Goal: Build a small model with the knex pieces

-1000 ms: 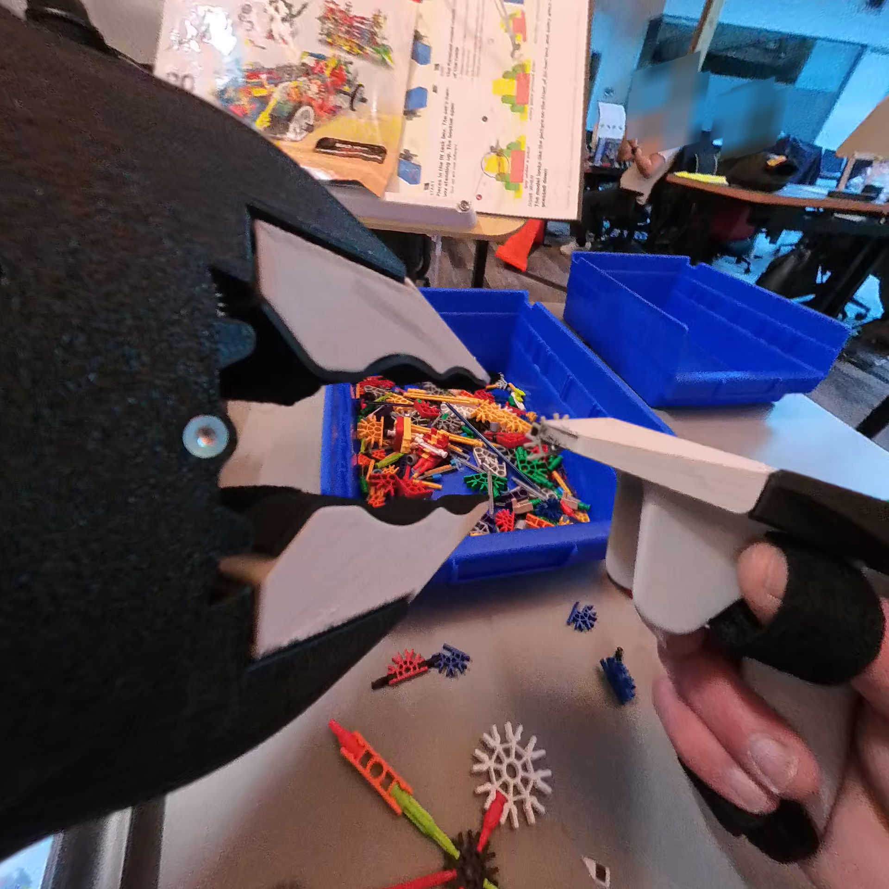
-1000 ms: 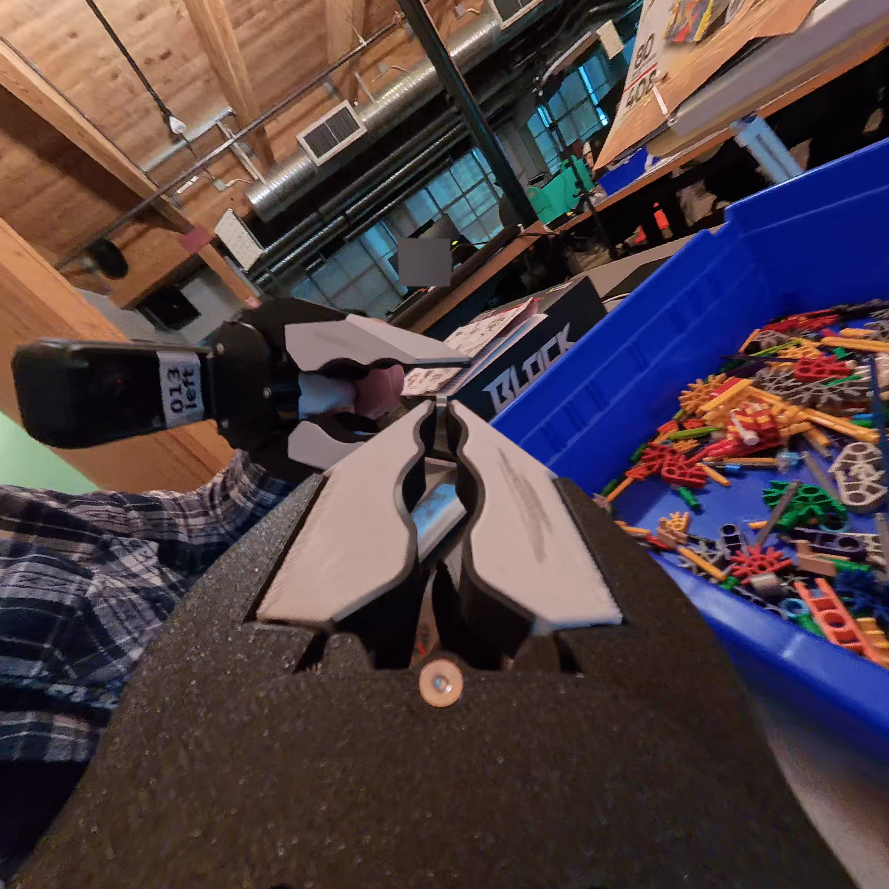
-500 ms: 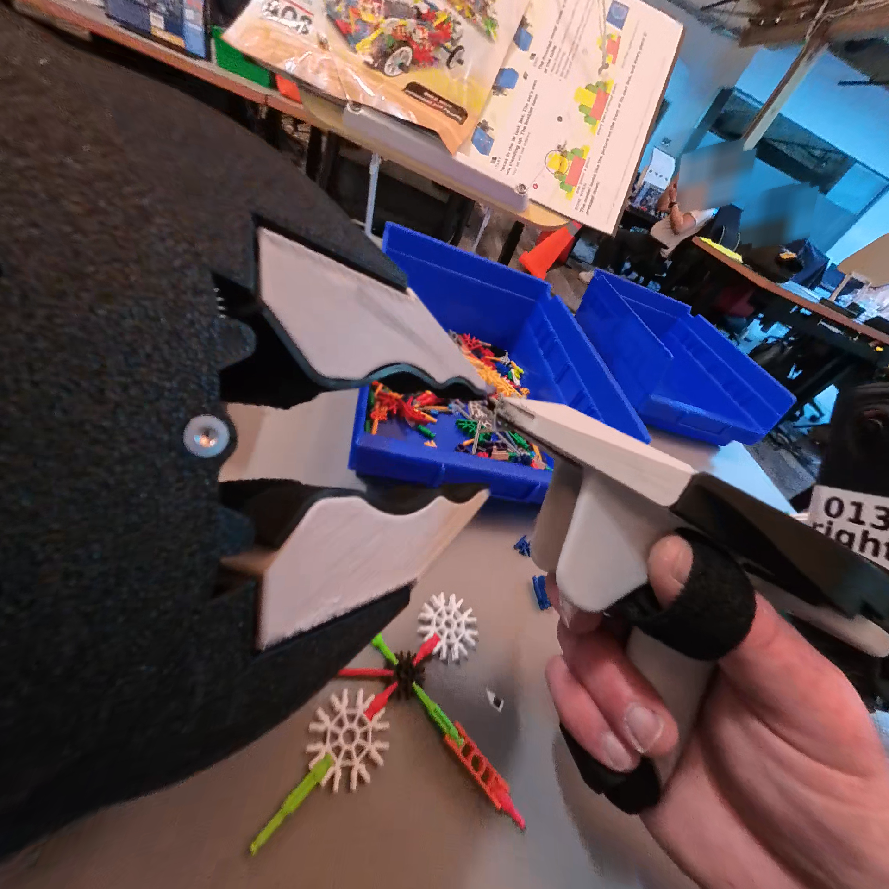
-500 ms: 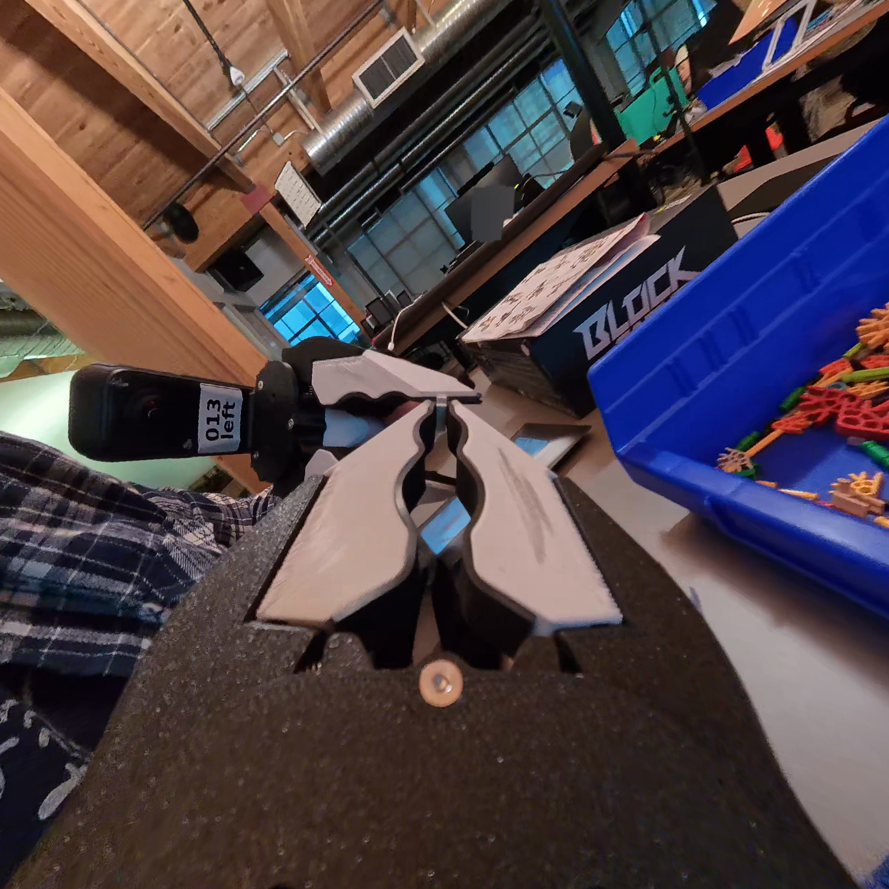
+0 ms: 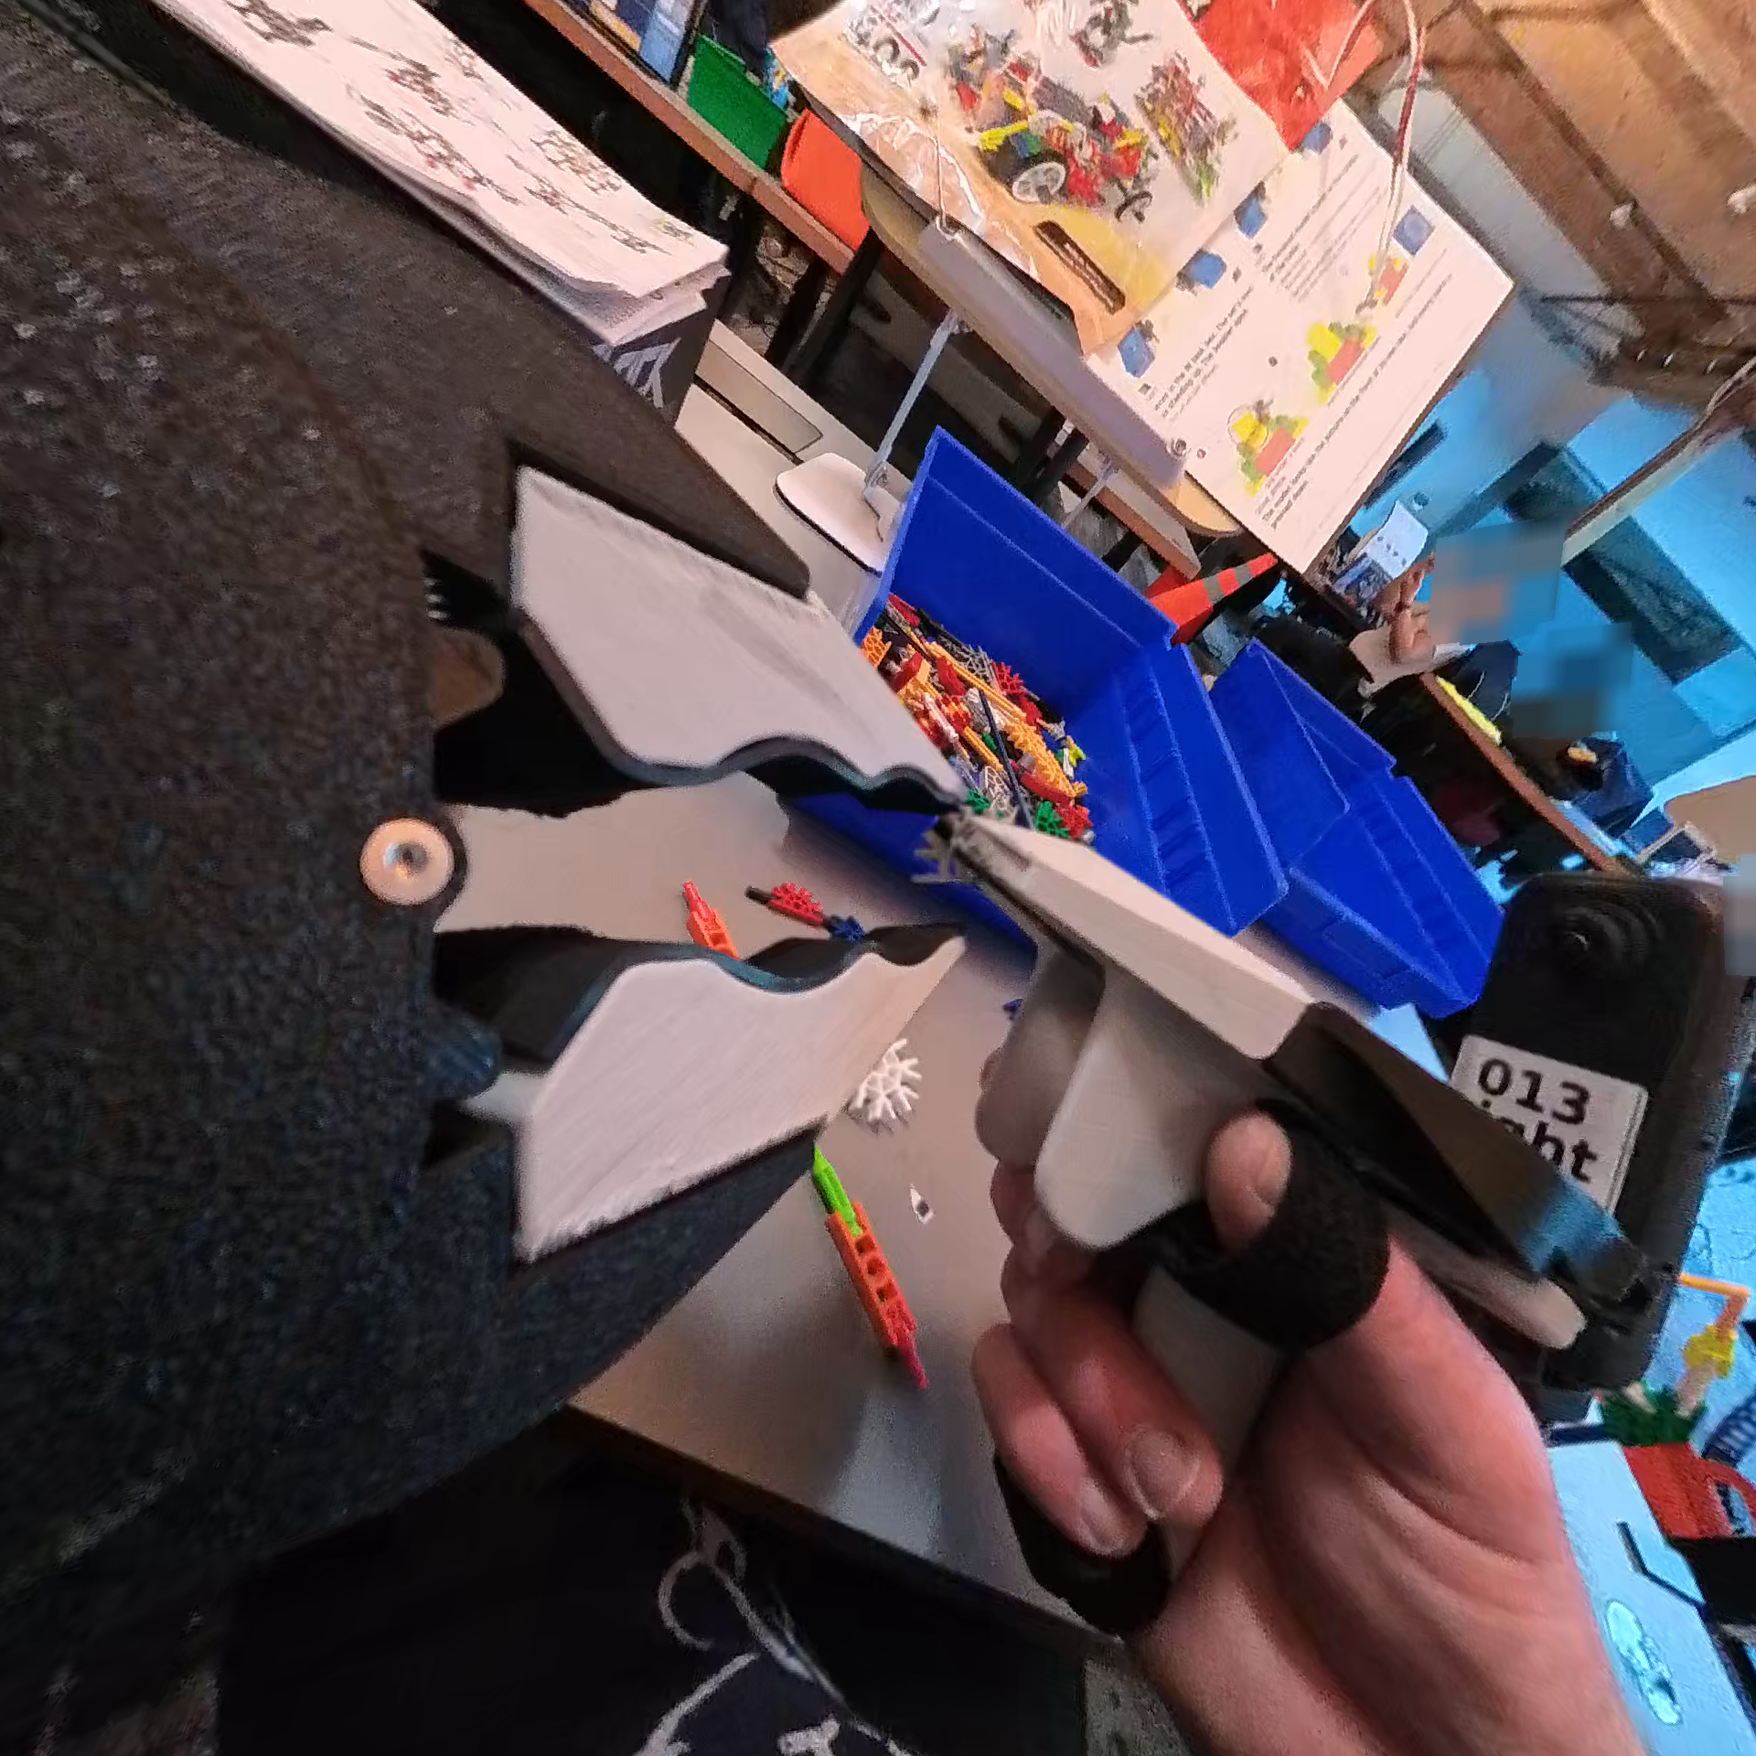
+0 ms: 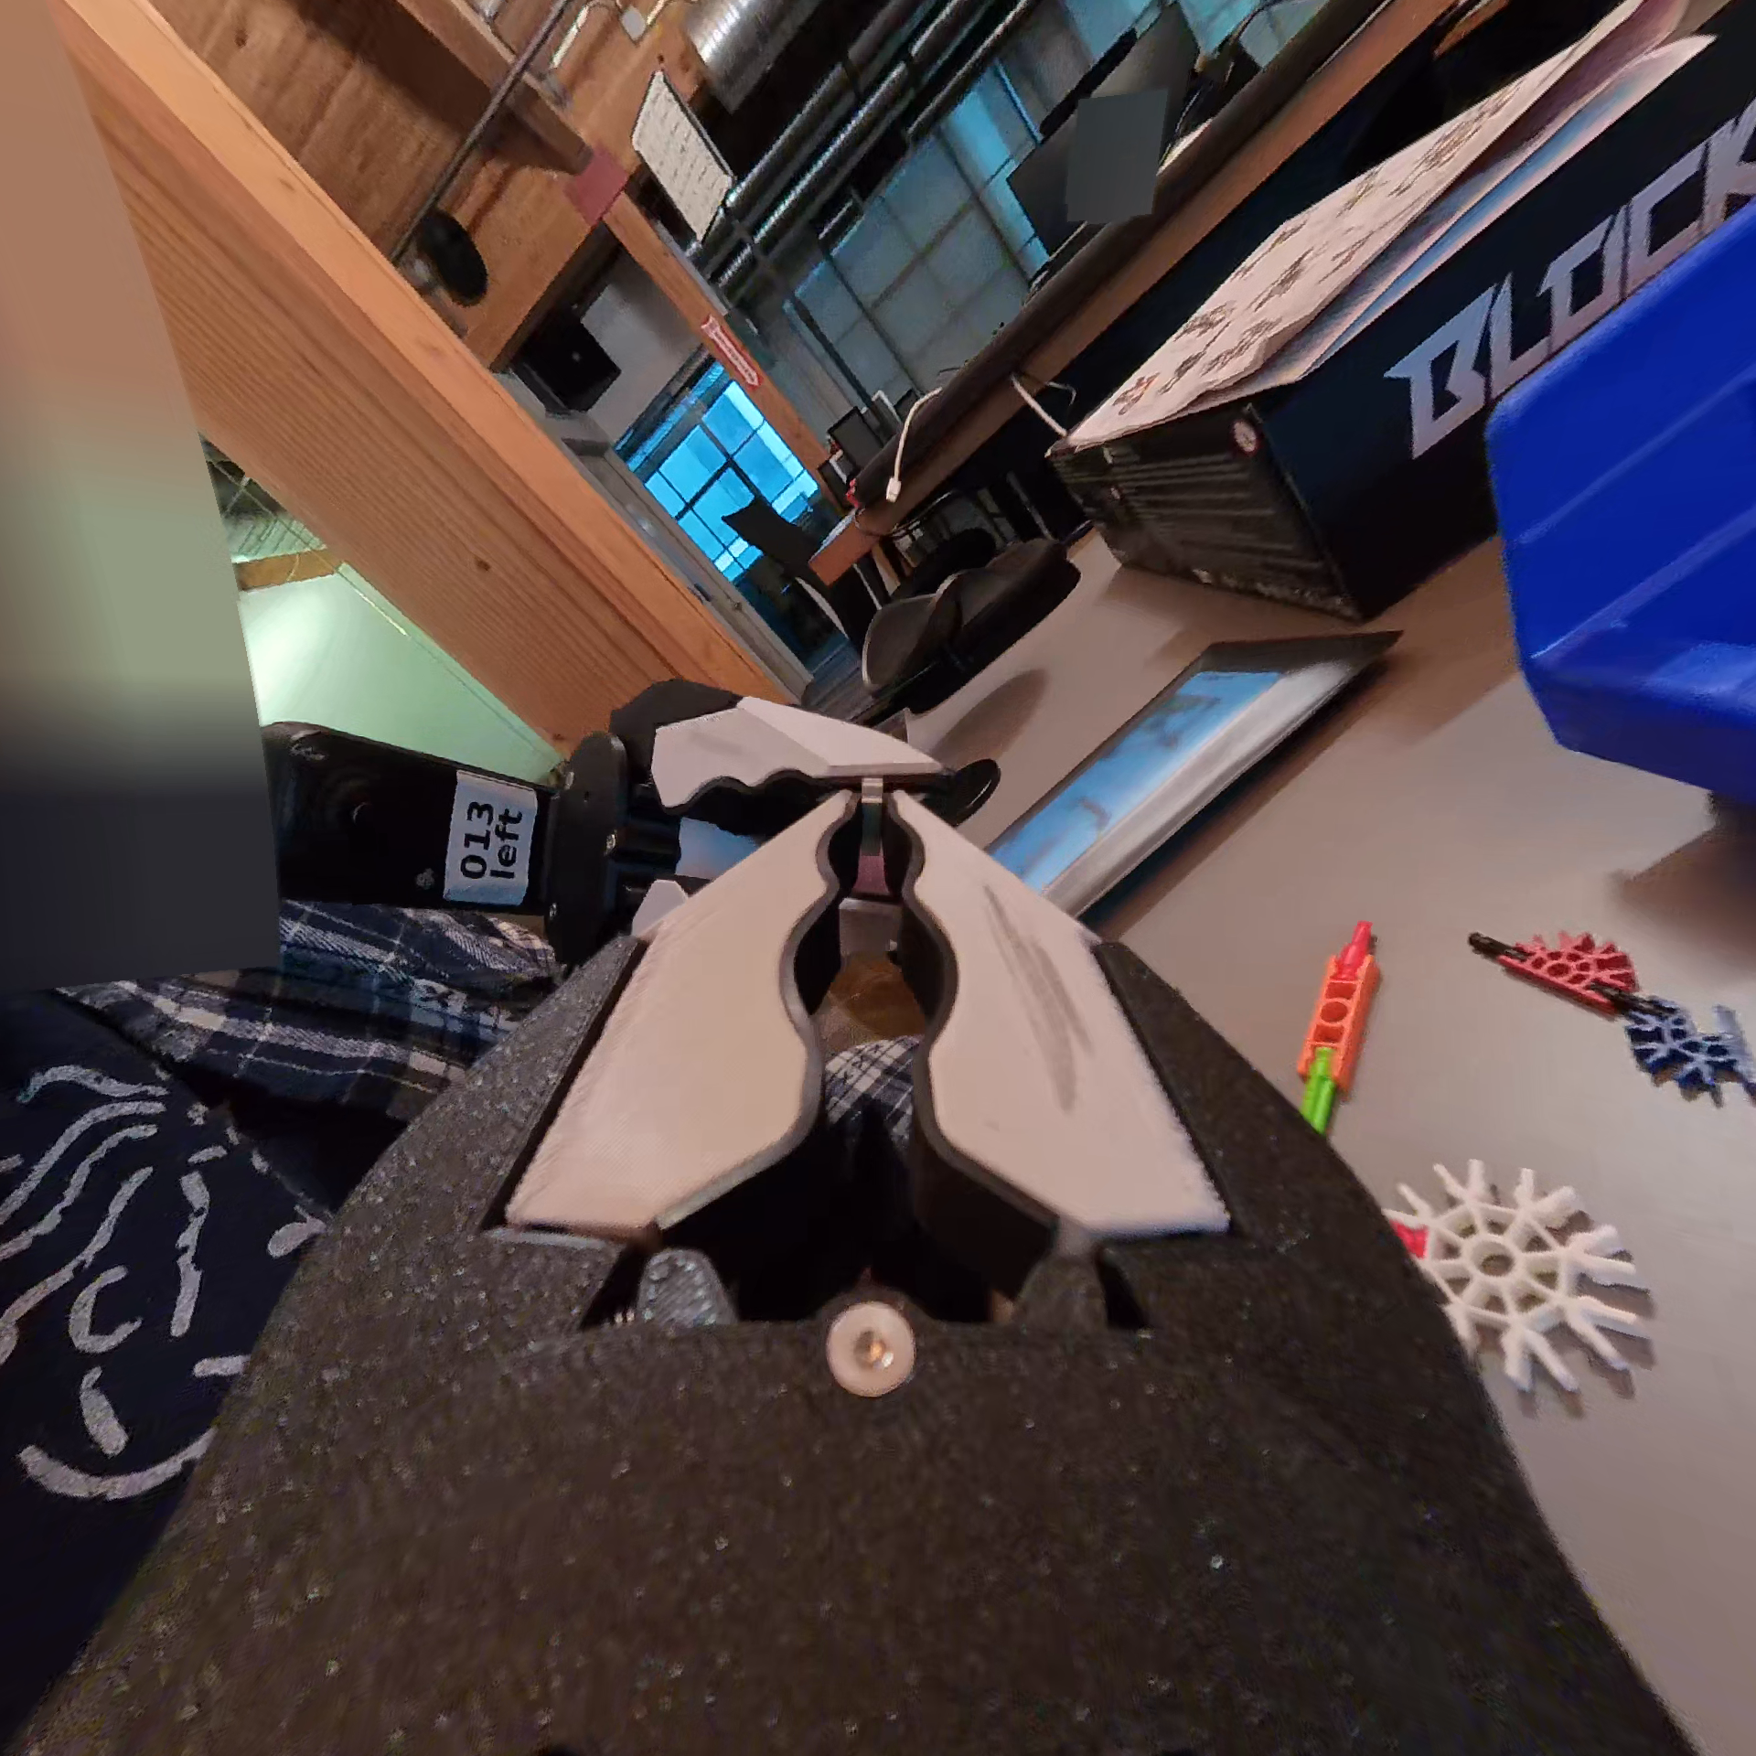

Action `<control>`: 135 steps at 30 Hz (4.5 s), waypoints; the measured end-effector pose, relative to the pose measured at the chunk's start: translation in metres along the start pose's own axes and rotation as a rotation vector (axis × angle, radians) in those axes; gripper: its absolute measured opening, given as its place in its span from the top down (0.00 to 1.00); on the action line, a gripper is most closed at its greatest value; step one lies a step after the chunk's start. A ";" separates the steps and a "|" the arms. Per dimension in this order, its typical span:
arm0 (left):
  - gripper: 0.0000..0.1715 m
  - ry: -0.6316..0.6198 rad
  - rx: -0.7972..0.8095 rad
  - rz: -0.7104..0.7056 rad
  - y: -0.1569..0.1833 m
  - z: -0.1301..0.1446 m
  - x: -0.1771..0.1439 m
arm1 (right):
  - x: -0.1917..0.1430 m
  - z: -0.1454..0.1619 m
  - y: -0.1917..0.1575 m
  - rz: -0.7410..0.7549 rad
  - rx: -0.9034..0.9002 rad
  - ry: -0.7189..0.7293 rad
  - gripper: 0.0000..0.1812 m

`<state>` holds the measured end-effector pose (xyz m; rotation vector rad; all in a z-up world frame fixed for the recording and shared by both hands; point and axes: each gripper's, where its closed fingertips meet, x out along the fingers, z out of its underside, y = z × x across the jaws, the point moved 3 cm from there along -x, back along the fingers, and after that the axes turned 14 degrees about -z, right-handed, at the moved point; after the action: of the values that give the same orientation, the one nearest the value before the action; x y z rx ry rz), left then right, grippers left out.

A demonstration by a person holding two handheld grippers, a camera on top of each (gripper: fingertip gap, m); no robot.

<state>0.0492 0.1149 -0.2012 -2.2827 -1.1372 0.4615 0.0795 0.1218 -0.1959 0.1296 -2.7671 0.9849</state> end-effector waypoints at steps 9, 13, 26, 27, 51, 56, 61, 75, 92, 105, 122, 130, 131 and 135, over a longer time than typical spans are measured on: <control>0.88 0.026 -0.037 -0.059 -0.005 0.003 -0.009 | 0.014 0.009 -0.004 -0.005 0.004 -0.052 0.99; 0.90 0.023 -0.047 -0.064 -0.007 0.008 -0.010 | 0.019 0.009 0.000 -0.003 0.016 -0.056 0.99; 0.91 0.000 -0.171 -0.053 -0.024 0.024 -0.008 | 0.034 0.003 0.016 -0.051 0.154 0.027 0.99; 0.91 -0.004 -0.168 -0.055 -0.024 0.025 -0.008 | 0.034 0.004 0.016 -0.042 0.144 0.023 0.99; 0.92 0.023 -0.139 -0.087 -0.028 0.034 -0.024 | 0.053 0.015 0.025 0.034 0.065 -0.250 0.99; 0.92 0.014 -0.156 -0.113 -0.033 0.036 -0.023 | 0.057 0.012 0.028 0.043 0.076 -0.210 0.98; 0.92 0.024 -0.152 -0.098 -0.030 0.034 -0.023 | 0.054 0.013 0.025 0.047 0.052 -0.201 0.99; 0.86 0.002 -0.287 -0.034 -0.022 0.023 -0.022 | 0.017 -0.003 0.005 0.073 -0.061 0.003 0.99; 0.88 0.019 -0.751 0.300 -0.022 -0.018 -0.015 | 0.007 -0.032 -0.029 -0.004 -0.205 0.236 0.99; 1.00 0.167 -0.986 0.478 -0.016 -0.050 -0.025 | -0.002 -0.025 -0.054 -0.070 -0.244 0.254 0.99; 1.00 0.183 -0.899 0.591 -0.016 -0.074 0.002 | -0.047 -0.035 -0.065 0.090 -0.372 0.270 0.99; 0.90 0.220 -1.012 0.804 0.015 -0.099 0.014 | -0.063 -0.049 -0.087 0.116 -0.455 0.338 0.99; 0.94 0.221 -1.015 0.816 0.019 -0.101 0.016 | -0.064 -0.048 -0.087 0.118 -0.457 0.339 0.99; 1.00 0.252 -1.013 0.832 0.024 -0.108 0.014 | -0.069 -0.044 -0.085 0.146 -0.456 0.324 0.99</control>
<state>0.1282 0.0809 -0.1311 -3.5363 -0.1939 -0.2108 0.1661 0.0847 -0.1251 -0.2781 -2.6369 0.3385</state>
